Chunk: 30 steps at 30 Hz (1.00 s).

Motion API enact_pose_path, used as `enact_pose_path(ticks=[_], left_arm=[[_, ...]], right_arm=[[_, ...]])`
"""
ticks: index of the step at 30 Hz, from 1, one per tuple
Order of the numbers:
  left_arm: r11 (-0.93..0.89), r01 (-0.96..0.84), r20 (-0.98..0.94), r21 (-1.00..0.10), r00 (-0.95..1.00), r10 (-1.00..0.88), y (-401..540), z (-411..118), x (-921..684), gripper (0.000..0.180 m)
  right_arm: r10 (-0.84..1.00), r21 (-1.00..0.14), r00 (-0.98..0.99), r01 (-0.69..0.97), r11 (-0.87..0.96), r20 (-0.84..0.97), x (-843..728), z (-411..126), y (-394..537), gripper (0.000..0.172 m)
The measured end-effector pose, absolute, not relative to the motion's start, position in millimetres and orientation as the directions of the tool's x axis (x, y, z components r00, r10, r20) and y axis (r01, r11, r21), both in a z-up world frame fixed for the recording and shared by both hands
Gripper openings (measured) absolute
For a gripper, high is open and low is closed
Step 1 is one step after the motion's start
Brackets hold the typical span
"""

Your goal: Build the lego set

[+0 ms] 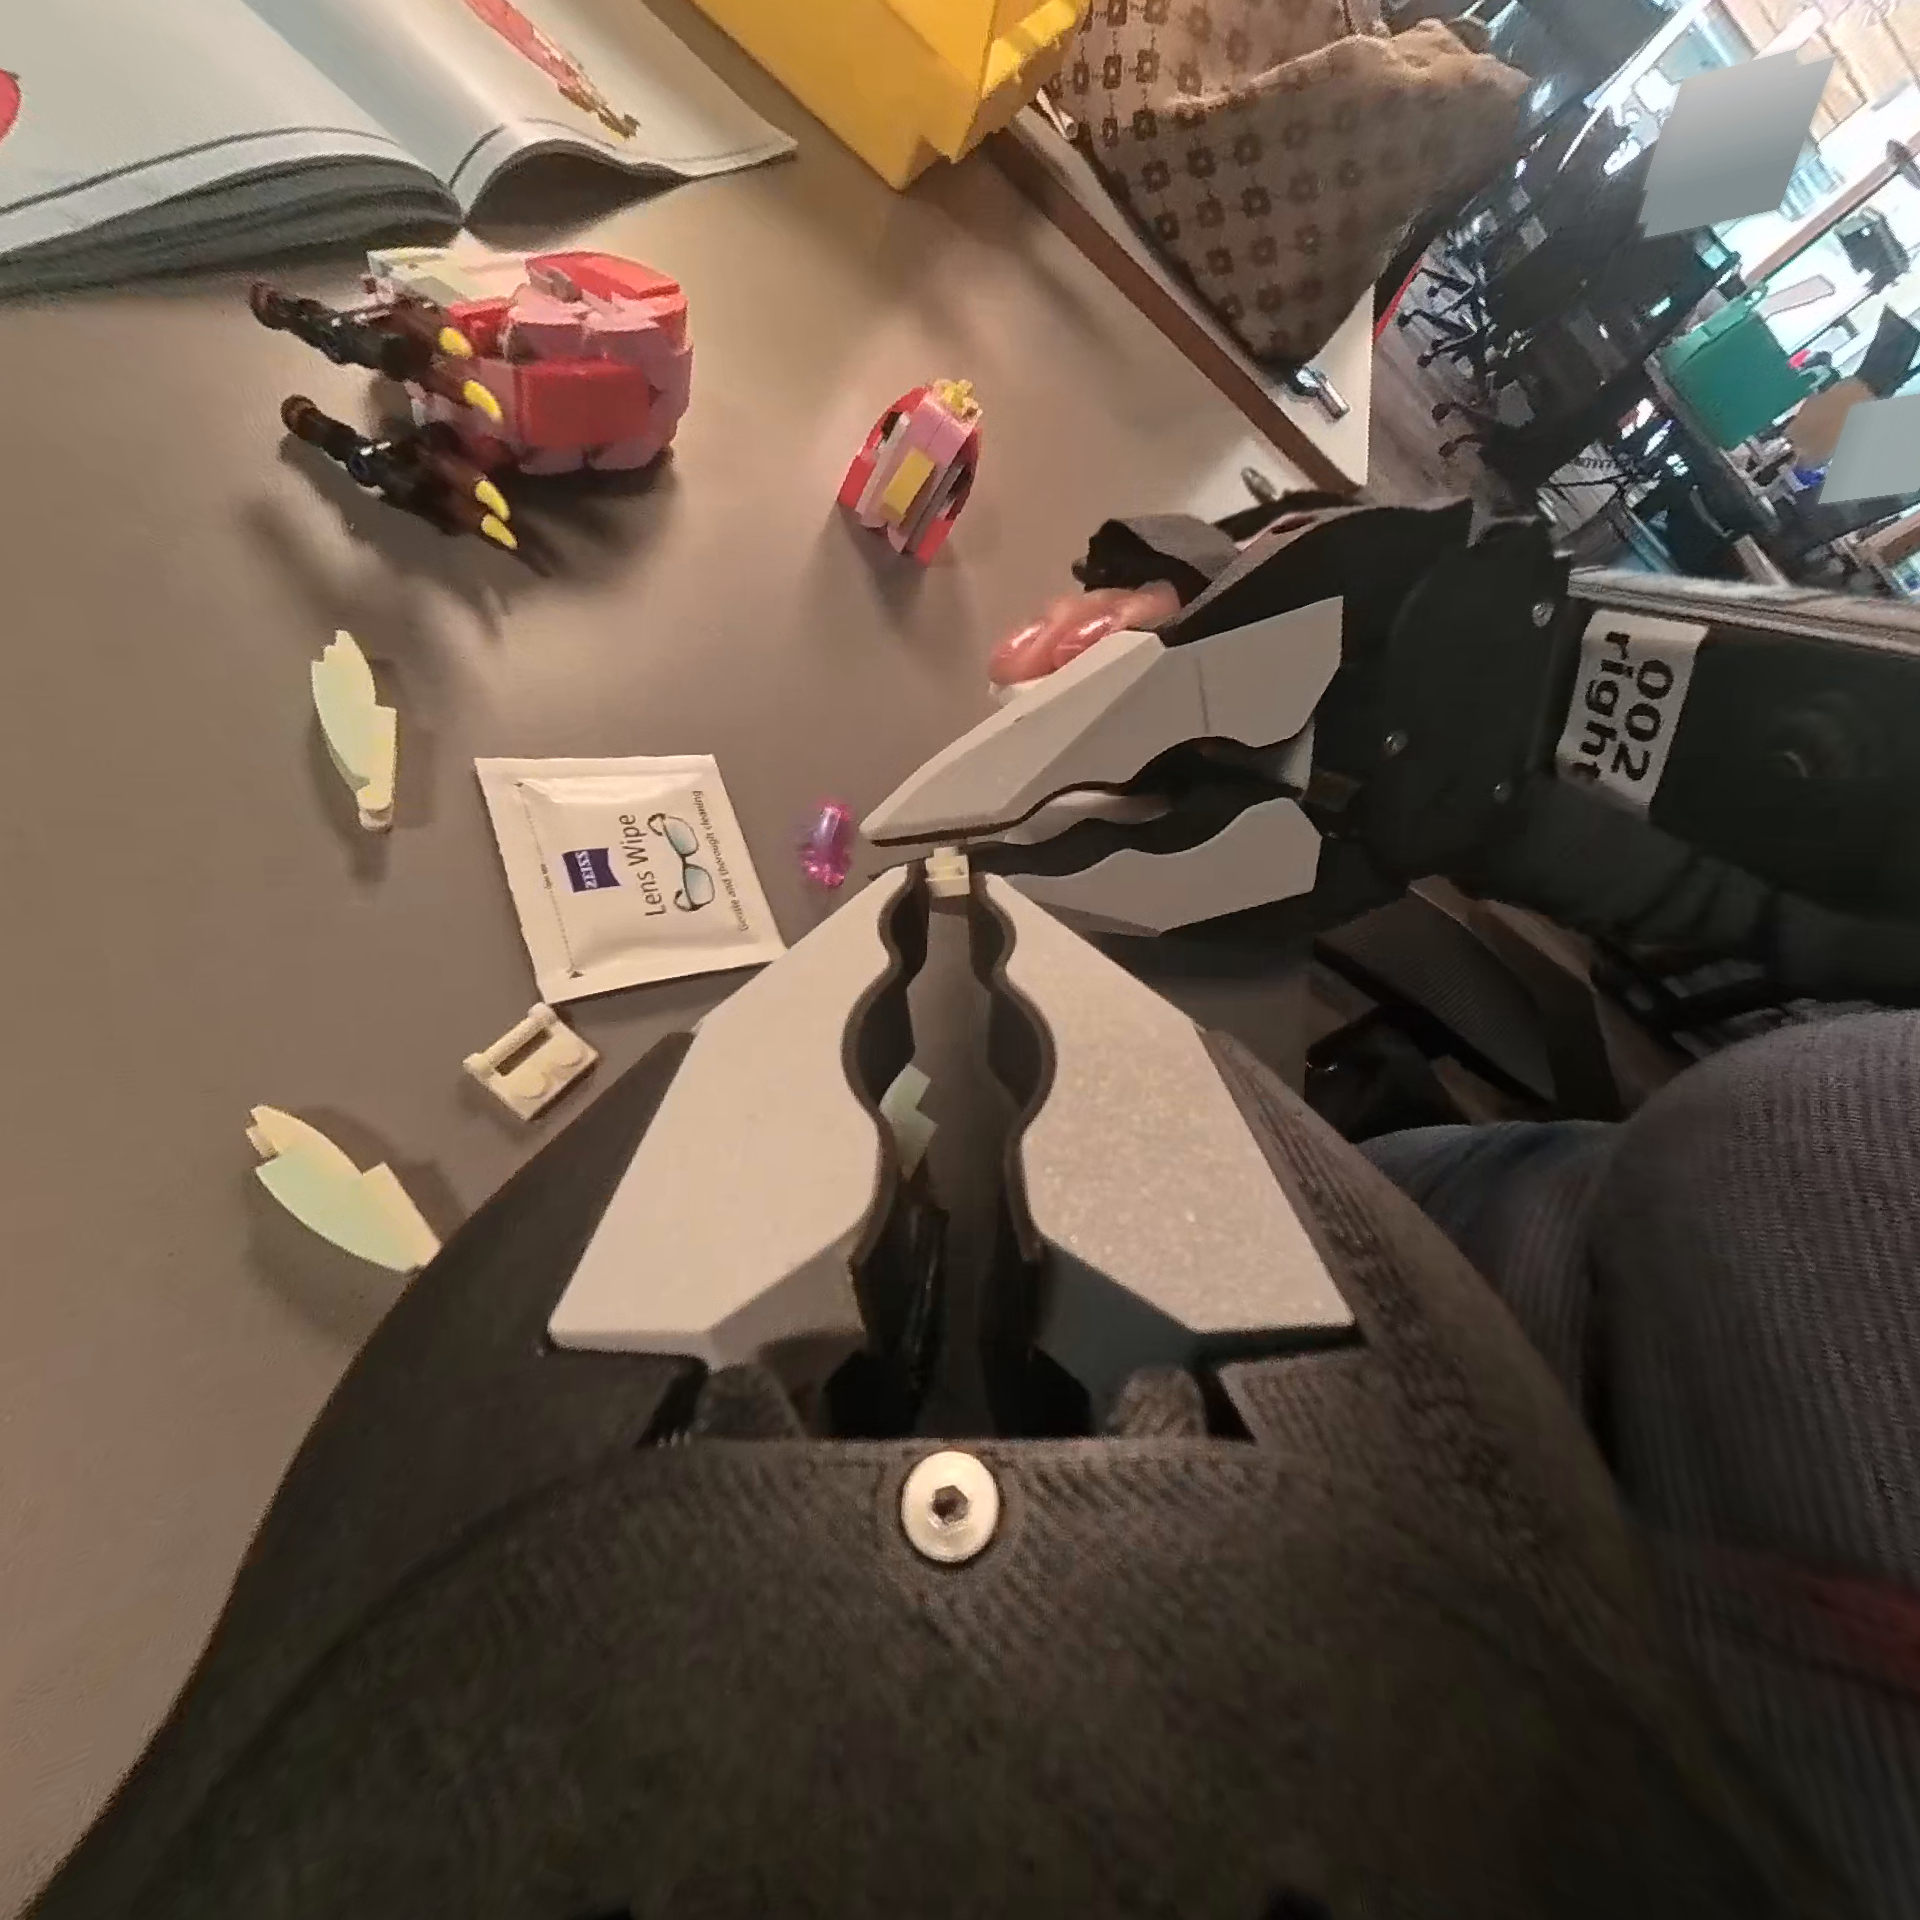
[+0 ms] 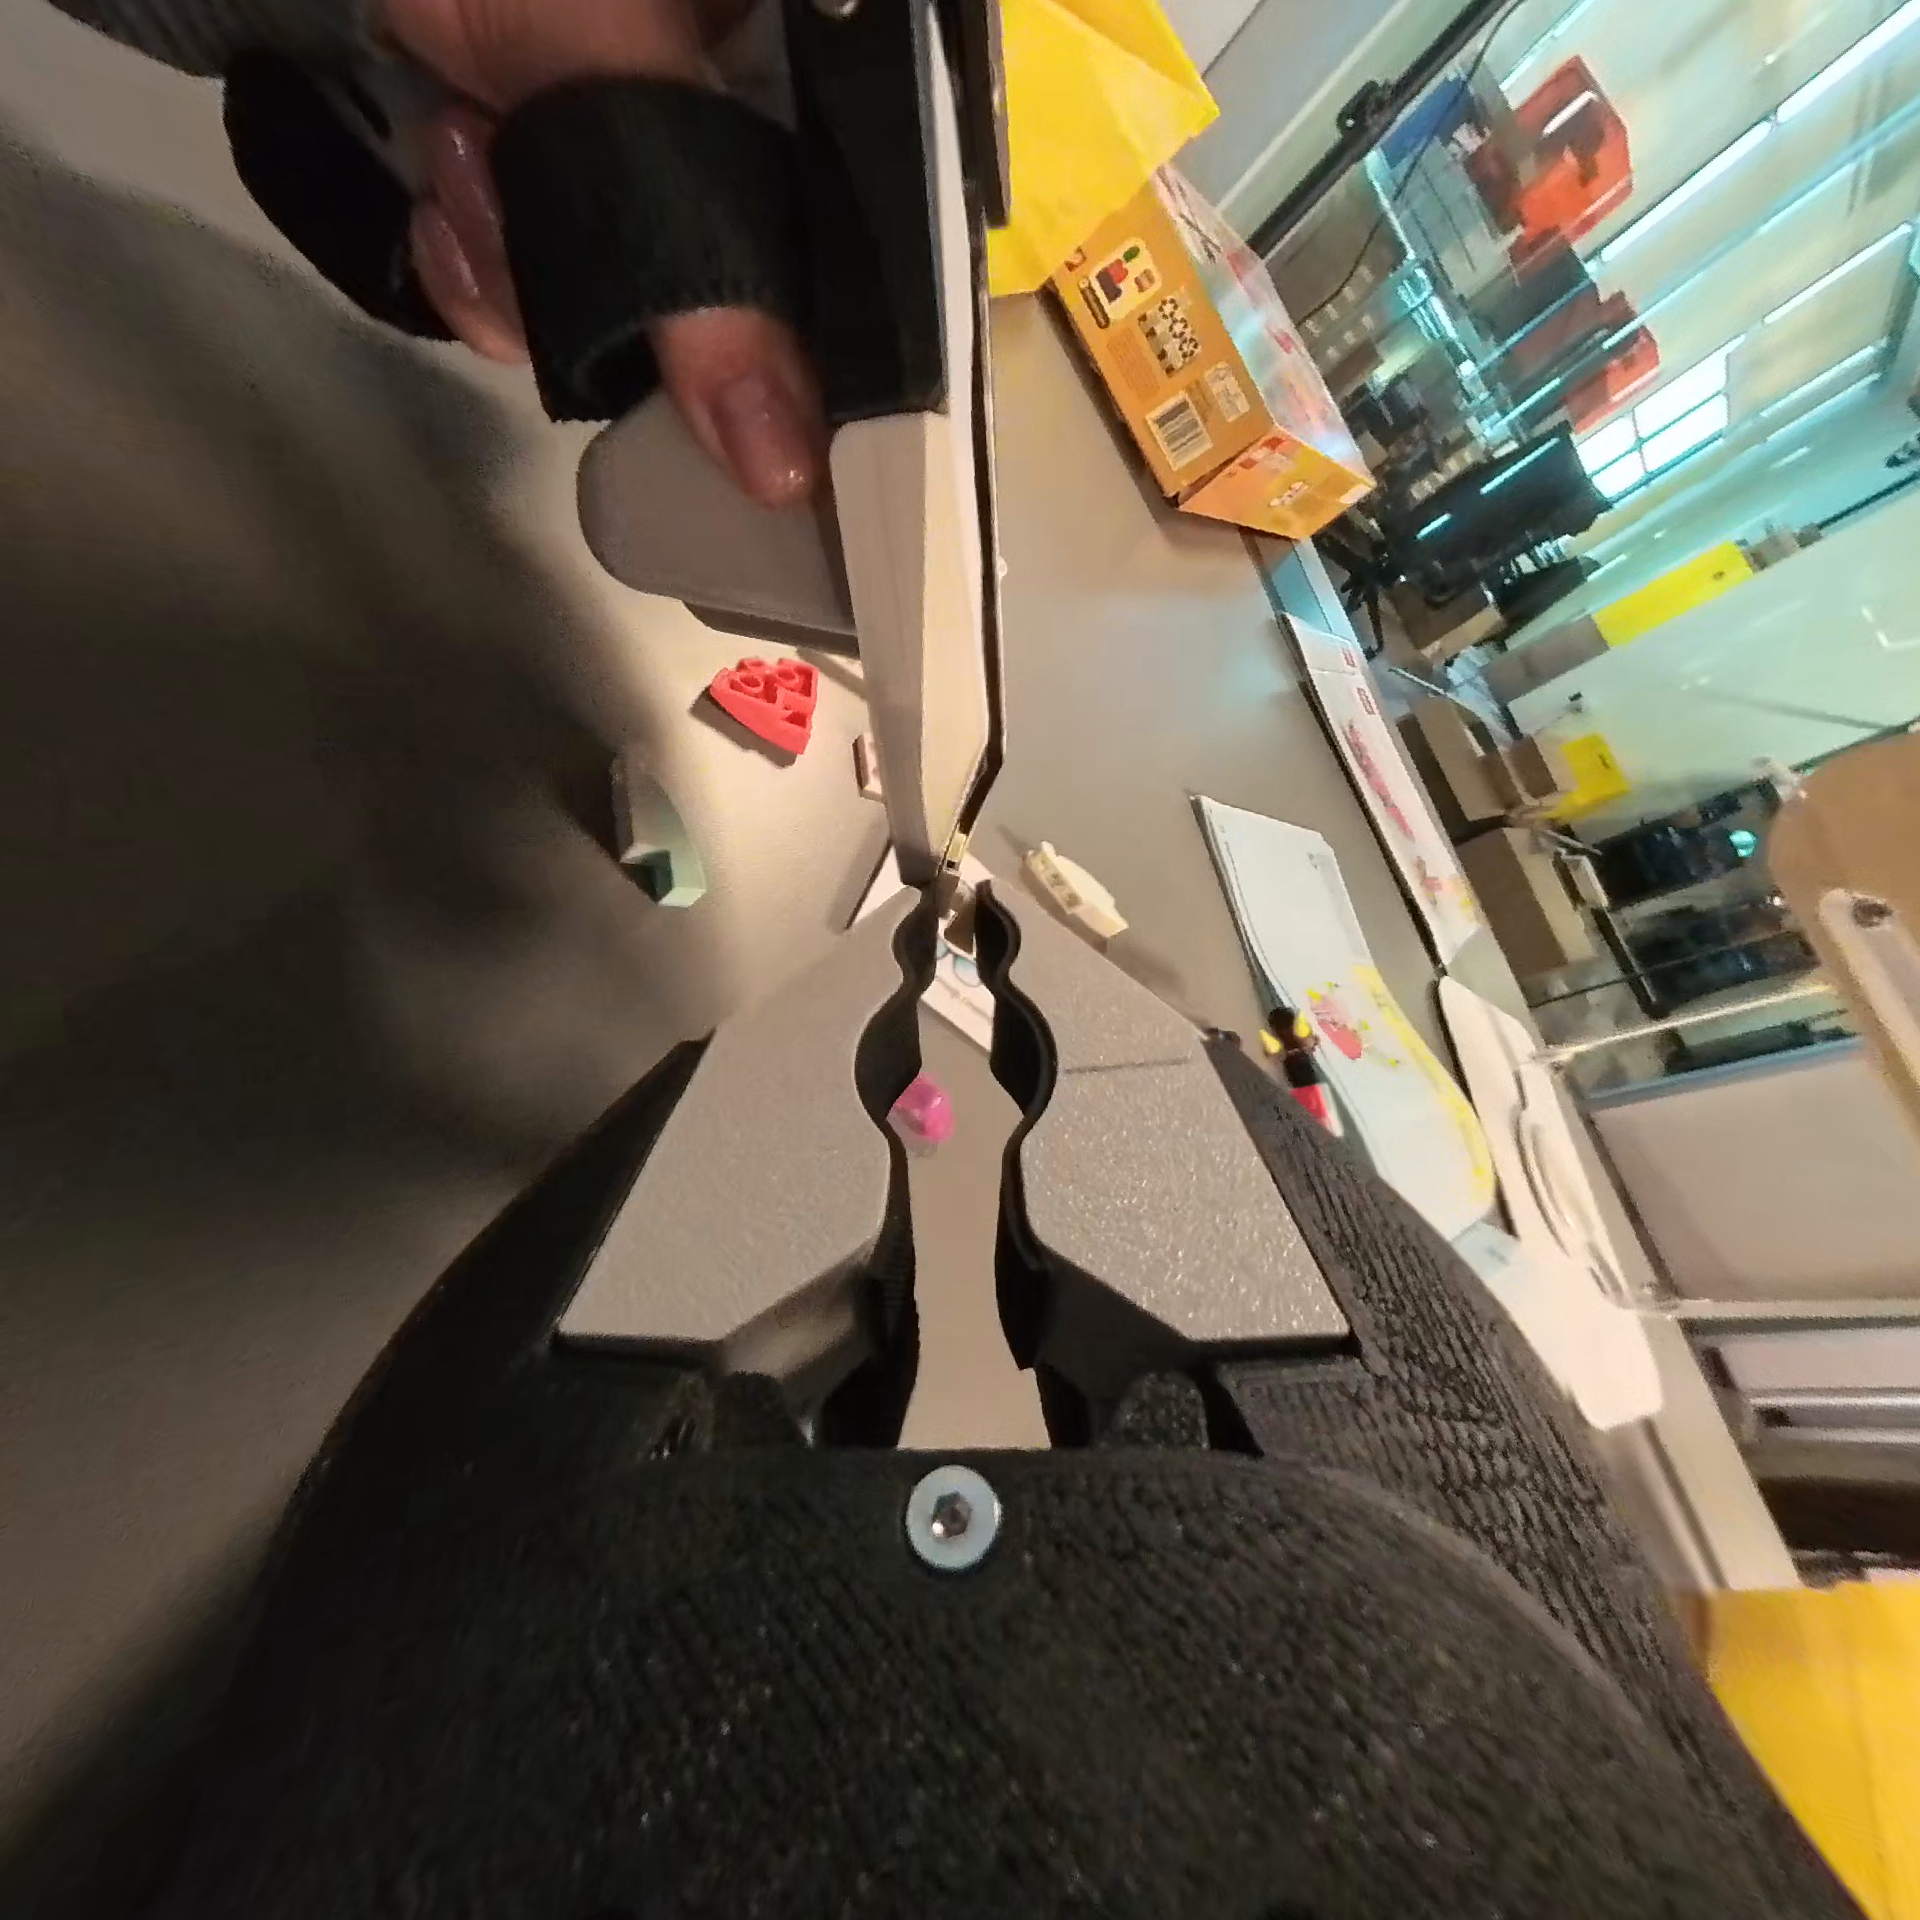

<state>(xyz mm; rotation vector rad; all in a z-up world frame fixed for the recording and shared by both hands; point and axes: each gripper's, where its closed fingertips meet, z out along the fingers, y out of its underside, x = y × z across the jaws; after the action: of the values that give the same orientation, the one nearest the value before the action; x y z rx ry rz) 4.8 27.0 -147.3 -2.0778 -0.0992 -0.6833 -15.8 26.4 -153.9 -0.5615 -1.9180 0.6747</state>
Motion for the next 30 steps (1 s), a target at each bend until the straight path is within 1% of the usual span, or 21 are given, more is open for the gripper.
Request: enact_pose_path(ticks=[3,7,19,22,30], left_arm=[[-0.591,0.311,0.504,-0.744,0.842,-0.191,27,-153,3,0.006],[-0.604,0.314,0.52,-0.732,0.831,-0.198,26,-156,3,0.006],[-0.672,0.283,0.533,-0.685,0.823,-0.196,23,-166,1,0.006],[-0.674,0.294,0.545,-0.678,0.816,-0.192,23,-168,0,0.005],[-0.668,0.369,0.624,-0.646,0.76,-0.184,22,-169,1,0.005]], right_arm=[[0.674,-0.694,-0.377,0.105,0.712,0.635,-17,-159,26,0.005],[0.645,-0.662,-0.349,0.086,0.744,0.68,-18,-161,26,0.005],[0.549,-0.568,-0.36,0.06,0.821,0.755,-21,-170,24,0.005],[0.516,-0.535,-0.345,0.044,0.844,0.784,-21,-171,24,0.005],[0.47,-0.501,-0.353,0.002,0.865,0.809,-21,-173,20,0.006]])
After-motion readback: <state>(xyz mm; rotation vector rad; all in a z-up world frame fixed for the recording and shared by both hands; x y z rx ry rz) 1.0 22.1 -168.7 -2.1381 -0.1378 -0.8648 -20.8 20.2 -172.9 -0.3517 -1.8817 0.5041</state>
